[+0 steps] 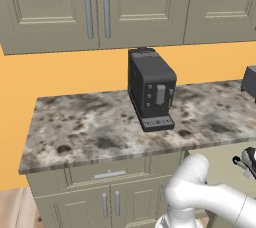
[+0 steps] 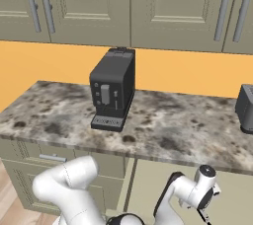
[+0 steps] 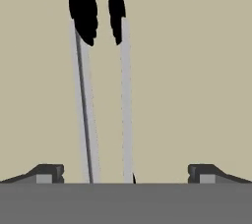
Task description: Take the tongs from the drawer on the right and place them on the dining counter next to the tray containing the hot dog.
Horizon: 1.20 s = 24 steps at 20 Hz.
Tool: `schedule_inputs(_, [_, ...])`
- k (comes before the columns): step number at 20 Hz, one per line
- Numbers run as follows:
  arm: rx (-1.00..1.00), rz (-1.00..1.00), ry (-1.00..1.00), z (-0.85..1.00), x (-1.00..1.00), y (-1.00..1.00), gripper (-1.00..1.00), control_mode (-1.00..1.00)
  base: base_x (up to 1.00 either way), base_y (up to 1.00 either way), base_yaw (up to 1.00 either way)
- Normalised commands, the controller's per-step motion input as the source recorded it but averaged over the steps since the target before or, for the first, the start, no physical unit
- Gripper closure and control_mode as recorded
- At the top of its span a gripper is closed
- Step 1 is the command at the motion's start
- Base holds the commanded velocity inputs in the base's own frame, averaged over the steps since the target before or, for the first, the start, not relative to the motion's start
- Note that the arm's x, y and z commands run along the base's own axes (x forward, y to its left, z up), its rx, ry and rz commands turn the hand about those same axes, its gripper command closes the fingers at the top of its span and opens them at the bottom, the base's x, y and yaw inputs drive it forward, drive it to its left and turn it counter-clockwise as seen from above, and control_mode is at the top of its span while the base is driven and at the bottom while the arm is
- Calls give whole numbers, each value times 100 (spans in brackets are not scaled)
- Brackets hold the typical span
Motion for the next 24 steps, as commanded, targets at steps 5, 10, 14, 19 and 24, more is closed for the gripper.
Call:
schedule_inputs(5, [0,0,0,-20,0,0,-100,-100,0,0,0])
schedule_inputs(10, [0,0,2,-12,0,0,100,-100,0,0,0])
schedule_inputs(14, [0,0,0,-2,0,0,100,-100,0,0,0])
schedule_inputs(19, [0,0,0,0,0,0,100,-100,0,0,0])
schedule_inputs(24, [0,0,0,0,0,0,100,-100,0,0,0])
